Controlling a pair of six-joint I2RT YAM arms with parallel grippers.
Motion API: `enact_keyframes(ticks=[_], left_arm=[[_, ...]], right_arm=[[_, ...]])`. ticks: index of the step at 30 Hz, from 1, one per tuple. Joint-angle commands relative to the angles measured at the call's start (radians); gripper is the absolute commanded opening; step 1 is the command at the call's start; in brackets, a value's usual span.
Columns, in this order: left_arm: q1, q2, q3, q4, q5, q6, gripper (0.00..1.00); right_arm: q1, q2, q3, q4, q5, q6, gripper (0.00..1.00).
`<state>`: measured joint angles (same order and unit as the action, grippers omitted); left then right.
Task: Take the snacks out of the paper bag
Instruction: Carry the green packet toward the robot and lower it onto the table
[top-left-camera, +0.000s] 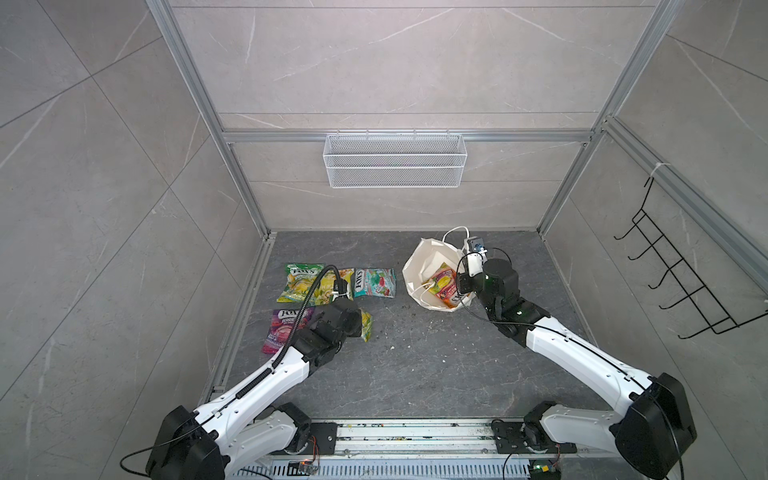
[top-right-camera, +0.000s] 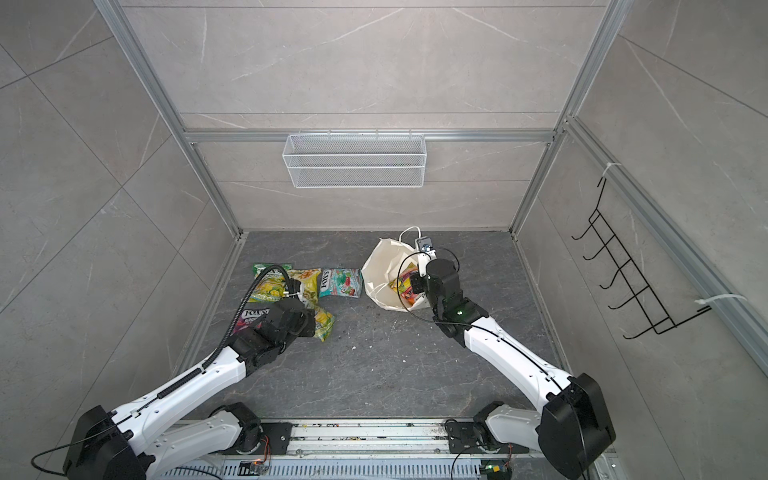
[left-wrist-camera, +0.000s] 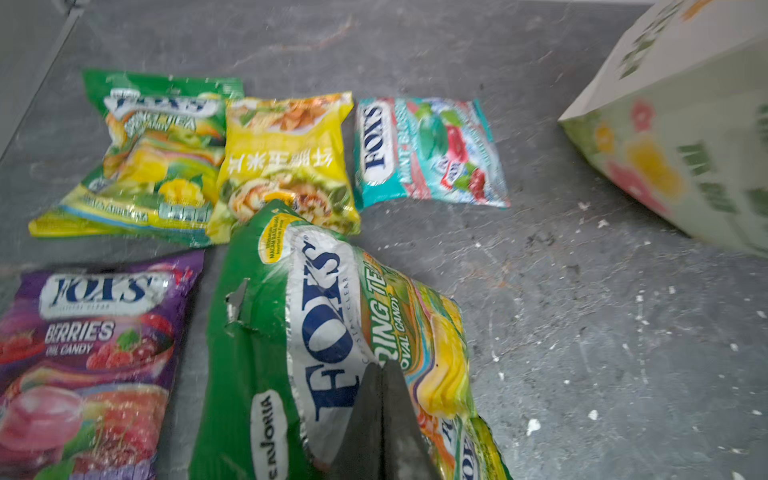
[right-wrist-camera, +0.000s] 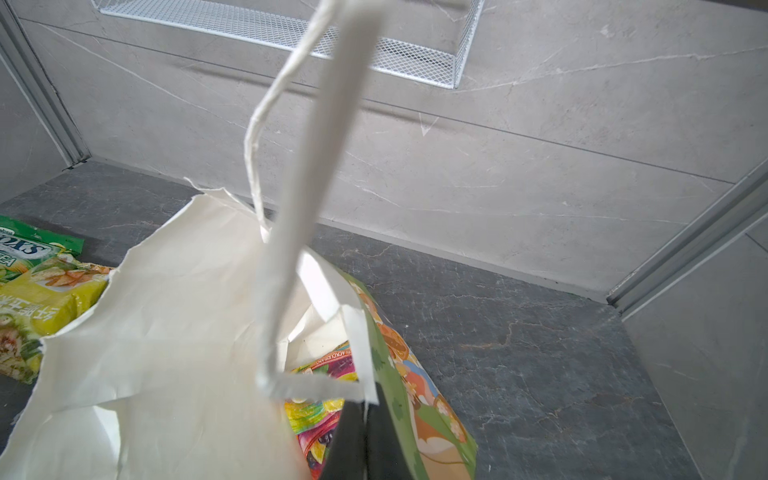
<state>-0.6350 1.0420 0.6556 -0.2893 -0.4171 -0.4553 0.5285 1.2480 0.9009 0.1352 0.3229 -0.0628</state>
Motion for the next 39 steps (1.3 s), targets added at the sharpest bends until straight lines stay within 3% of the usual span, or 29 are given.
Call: enact_keyframes(ticks=[1, 12, 17, 21, 26, 30, 33, 39], left_arm=[[0.018, -0.012, -0.003, 0.088, -0.049, -0.064, 0.00], [0.081, 0.083, -0.034, 0.129, -0.046, -0.088, 0.00], [0.083, 0.092, 0.007, 0.028, -0.133, -0.113, 0.28], [0.083, 0.074, 0.042, 0.007, -0.137, -0.048, 0.38], [0.078, 0.145, 0.144, 0.027, 0.038, 0.067, 0.41], [0.092, 0.284, 0.161, 0.057, 0.144, 0.019, 0.41], [0.141, 0.344, 0.121, 0.132, 0.288, -0.031, 0.43], [0.164, 0.395, 0.096, 0.107, 0.322, -0.092, 0.43]], right_arm=[[-0.004, -0.010, 0.001, 0.017, -0.012, -0.011, 0.00], [-0.004, -0.001, 0.004, 0.026, -0.022, -0.005, 0.00], [-0.003, -0.002, 0.009, 0.023, -0.022, -0.009, 0.00], [-0.004, -0.006, 0.012, 0.020, -0.024, -0.011, 0.00], [-0.004, -0.004, 0.020, 0.012, -0.023, -0.010, 0.00], [-0.005, 0.008, 0.018, 0.026, -0.023, -0.005, 0.00], [-0.004, 0.025, 0.022, 0.034, -0.015, -0.002, 0.00], [-0.004, 0.036, 0.024, 0.034, -0.015, -0.005, 0.00]])
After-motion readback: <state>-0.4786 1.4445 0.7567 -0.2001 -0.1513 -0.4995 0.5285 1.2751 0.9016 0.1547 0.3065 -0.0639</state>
